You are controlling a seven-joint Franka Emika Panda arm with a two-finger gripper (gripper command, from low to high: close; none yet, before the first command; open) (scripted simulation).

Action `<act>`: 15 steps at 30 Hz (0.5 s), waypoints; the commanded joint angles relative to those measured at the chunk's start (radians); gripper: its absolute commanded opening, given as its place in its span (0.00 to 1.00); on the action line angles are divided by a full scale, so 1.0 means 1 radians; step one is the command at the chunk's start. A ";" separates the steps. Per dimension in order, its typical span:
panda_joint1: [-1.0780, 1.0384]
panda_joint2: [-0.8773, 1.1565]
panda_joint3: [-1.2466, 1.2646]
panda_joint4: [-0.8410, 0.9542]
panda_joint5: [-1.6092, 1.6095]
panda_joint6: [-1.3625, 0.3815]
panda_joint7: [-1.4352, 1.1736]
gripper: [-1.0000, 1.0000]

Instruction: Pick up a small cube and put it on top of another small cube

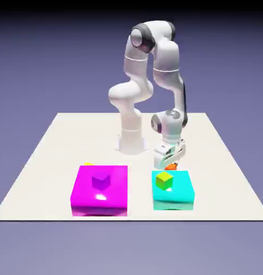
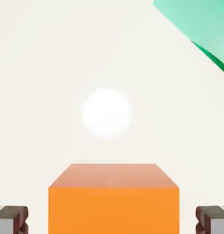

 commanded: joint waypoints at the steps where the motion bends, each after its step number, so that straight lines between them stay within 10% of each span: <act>1: 0.000 0.000 0.000 0.000 0.000 0.000 0.000 0.00; 15: -0.037 -0.394 -0.195 -0.073 -0.424 -0.321 0.299 0.00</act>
